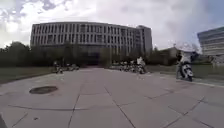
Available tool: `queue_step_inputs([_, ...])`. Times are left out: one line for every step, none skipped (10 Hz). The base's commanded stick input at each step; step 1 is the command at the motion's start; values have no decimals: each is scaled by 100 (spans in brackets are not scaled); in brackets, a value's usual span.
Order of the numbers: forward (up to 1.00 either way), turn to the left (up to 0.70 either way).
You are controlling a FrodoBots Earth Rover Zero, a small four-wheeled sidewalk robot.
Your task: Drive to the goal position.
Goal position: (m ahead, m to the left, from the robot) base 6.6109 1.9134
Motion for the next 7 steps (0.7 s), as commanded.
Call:
queue_step_inputs([70,35])
queue_step_inputs([70,35])
queue_step_inputs([70,35])
queue_step_inputs([70,35])
queue_step_inputs([70,35])
queue_step_inputs([70,35])
queue_step_inputs([70,35])
